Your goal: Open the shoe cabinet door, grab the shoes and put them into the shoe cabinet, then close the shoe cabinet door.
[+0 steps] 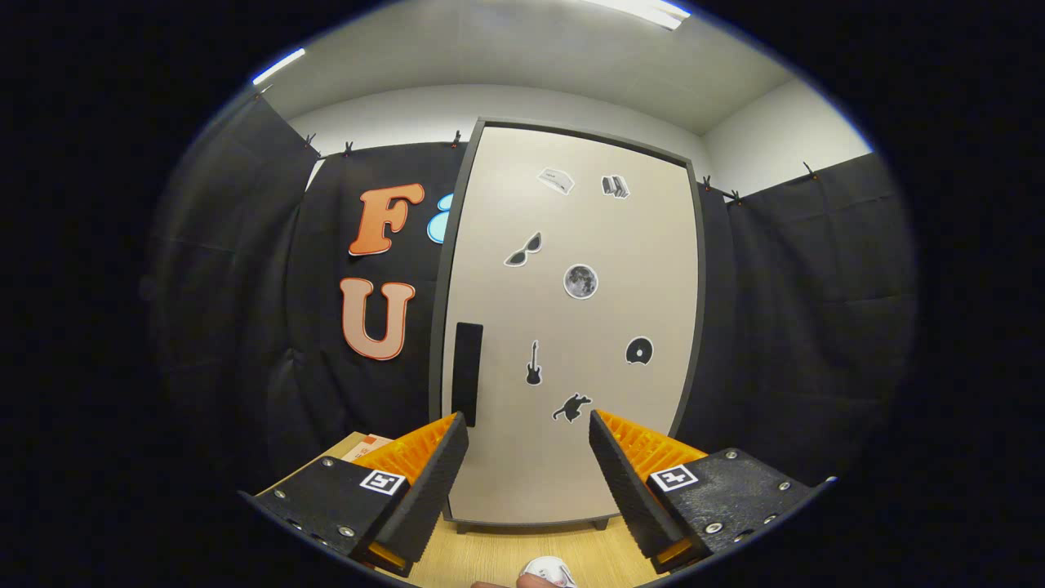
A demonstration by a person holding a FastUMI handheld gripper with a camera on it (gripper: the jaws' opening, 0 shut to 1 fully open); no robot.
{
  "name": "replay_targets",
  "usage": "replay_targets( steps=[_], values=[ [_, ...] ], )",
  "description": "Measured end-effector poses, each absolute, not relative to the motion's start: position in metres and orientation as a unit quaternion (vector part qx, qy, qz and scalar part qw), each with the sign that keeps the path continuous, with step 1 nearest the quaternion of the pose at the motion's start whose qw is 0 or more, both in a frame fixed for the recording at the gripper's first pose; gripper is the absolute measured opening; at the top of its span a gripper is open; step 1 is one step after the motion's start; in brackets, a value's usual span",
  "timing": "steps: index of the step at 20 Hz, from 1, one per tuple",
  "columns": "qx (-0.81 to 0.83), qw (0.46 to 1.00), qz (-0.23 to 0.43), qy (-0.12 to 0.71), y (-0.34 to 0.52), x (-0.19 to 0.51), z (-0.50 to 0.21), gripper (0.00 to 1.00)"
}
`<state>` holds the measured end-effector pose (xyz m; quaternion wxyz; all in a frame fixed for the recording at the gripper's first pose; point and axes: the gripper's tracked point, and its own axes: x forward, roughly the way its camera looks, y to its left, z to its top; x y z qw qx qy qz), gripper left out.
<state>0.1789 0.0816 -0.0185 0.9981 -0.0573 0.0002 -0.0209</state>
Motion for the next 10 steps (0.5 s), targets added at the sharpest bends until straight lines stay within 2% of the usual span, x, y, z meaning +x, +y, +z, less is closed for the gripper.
replay_targets(
  steps=[10],
  values=[
    [-0.038, 0.999, 0.033, 0.012, 0.128, 0.286, -0.051, 0.94]
  ],
)
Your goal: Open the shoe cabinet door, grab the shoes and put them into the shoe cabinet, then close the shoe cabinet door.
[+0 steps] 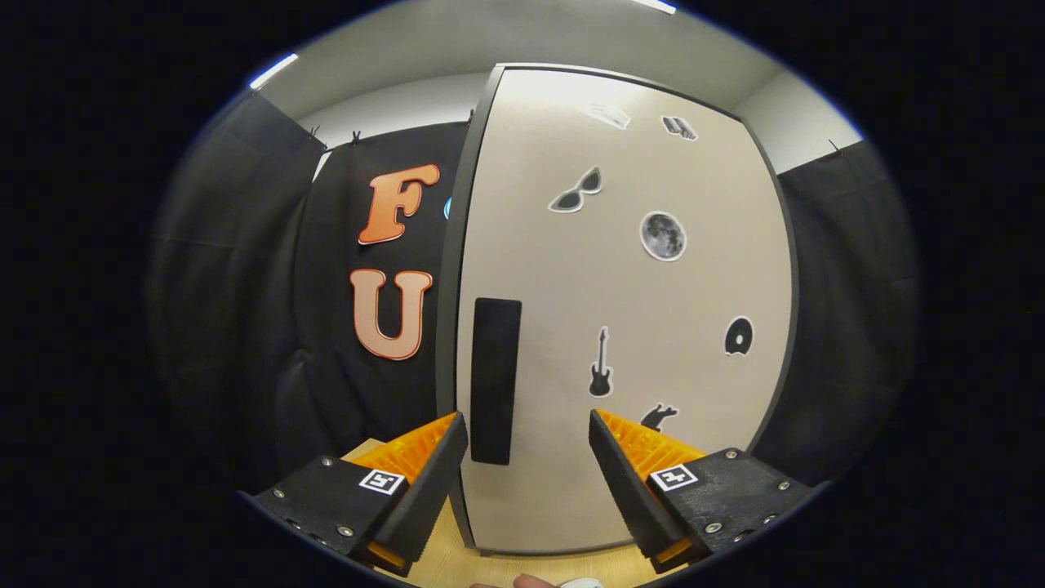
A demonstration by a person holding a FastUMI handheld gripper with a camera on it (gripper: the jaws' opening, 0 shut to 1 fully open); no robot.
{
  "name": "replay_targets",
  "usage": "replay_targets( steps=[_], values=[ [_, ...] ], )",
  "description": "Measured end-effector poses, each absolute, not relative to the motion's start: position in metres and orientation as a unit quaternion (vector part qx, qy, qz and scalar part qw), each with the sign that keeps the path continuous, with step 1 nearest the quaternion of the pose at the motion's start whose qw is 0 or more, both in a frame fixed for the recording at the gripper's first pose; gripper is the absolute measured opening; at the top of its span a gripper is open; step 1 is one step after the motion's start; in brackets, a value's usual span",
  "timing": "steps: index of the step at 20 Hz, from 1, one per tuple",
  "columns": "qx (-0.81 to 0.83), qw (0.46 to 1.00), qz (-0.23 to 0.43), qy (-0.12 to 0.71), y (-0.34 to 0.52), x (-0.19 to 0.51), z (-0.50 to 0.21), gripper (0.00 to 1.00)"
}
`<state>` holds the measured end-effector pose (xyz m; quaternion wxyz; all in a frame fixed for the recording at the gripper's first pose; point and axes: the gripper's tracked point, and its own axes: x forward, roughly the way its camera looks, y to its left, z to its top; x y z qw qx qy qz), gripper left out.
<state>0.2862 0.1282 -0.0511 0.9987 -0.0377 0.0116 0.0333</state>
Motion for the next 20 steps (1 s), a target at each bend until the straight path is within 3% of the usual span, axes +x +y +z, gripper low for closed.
replay_targets(
  steps=[6, 10, 13, 20],
  values=[
    [-0.034, 0.998, 0.051, 0.007, 0.151, 0.311, -0.050, 0.90],
    [-0.009, 0.999, 0.033, 0.034, 0.149, 0.326, -0.059, 0.73],
    [-0.001, 0.999, 0.019, 0.027, 0.145, 0.329, -0.056, 0.42],
    [0.004, 0.998, 0.039, 0.044, 0.145, 0.323, -0.056, 0.27]
  ],
)
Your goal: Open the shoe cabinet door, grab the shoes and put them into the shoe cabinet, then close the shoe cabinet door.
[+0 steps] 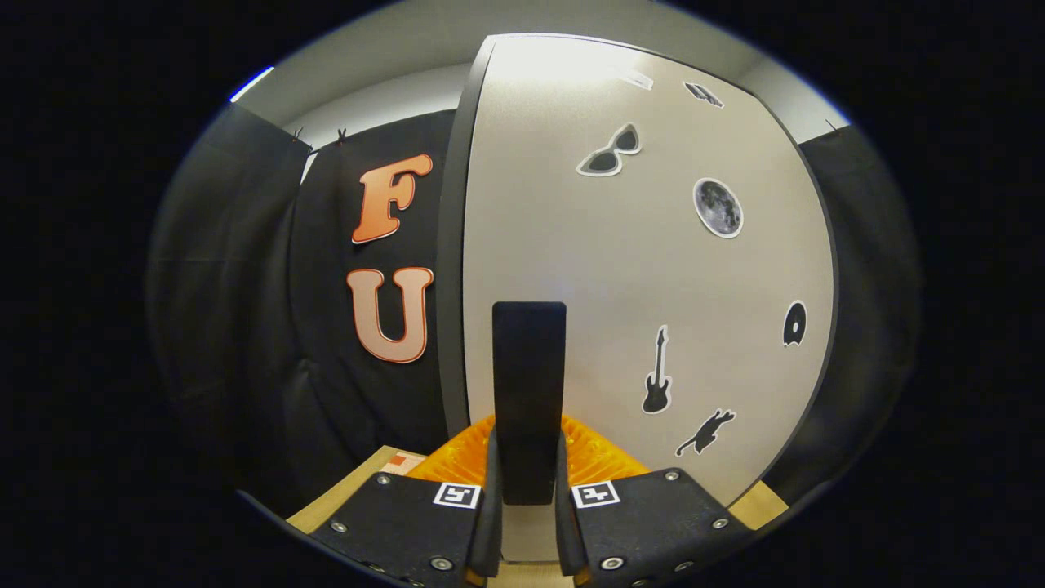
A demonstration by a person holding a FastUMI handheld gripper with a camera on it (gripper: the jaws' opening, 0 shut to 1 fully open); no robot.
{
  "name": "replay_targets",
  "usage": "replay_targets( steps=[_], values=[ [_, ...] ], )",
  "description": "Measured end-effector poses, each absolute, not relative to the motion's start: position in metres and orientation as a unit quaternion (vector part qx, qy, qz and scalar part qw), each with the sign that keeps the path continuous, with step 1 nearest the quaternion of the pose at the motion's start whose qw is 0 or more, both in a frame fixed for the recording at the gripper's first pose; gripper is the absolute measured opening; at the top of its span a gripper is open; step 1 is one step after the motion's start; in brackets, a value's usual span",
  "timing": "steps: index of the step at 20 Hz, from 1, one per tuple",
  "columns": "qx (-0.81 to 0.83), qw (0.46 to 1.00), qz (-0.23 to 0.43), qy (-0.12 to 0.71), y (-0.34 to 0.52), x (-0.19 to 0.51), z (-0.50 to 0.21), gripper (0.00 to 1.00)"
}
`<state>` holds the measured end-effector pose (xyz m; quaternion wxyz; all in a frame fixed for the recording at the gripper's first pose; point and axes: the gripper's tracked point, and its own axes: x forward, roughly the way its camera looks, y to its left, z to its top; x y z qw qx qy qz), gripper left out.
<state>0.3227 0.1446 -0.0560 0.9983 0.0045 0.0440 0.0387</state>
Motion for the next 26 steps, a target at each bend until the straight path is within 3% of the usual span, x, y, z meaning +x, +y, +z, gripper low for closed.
replay_targets(
  steps=[8, 20, 26],
  values=[
    [0.019, 0.997, 0.054, 0.043, 0.135, 0.274, -0.054, 0.23],
    [0.043, 0.997, -0.011, 0.059, 0.073, 0.190, -0.051, 0.23],
    [0.042, 0.996, -0.060, 0.056, 0.029, 0.159, -0.051, 0.18]
  ],
)
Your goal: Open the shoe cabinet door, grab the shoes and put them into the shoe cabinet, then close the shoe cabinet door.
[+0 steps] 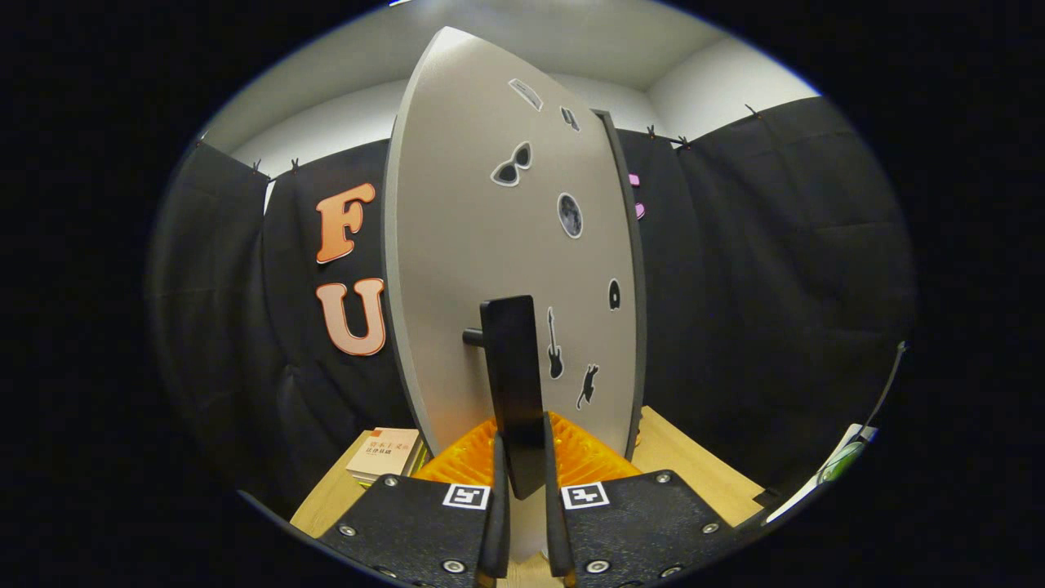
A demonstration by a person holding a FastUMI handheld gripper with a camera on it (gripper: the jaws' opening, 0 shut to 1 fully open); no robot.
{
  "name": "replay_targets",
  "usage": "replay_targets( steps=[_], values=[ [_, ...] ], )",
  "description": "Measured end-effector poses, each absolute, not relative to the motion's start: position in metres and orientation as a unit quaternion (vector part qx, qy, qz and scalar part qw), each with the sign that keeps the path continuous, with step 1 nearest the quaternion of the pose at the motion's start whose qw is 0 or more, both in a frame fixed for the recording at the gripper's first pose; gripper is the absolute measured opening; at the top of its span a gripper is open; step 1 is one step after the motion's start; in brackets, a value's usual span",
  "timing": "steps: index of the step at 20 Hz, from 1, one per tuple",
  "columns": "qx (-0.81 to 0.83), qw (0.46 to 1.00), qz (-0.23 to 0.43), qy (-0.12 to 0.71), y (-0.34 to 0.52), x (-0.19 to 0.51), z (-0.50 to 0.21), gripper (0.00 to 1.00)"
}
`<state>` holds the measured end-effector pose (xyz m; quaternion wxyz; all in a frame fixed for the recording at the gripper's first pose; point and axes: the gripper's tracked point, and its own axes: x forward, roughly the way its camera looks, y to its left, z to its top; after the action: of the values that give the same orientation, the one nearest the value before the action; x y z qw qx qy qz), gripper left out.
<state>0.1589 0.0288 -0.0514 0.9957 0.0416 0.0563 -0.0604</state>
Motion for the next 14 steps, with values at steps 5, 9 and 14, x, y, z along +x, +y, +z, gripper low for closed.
replay_targets(
  steps=[5, 9, 14],
  values=[
    [0.038, 0.995, -0.074, 0.052, -0.007, 0.141, -0.050, 0.17],
    [0.033, 0.996, -0.073, 0.049, -0.035, 0.126, -0.050, 0.16],
    [0.012, 0.995, -0.085, 0.046, -0.076, 0.120, -0.051, 0.16]
  ],
)
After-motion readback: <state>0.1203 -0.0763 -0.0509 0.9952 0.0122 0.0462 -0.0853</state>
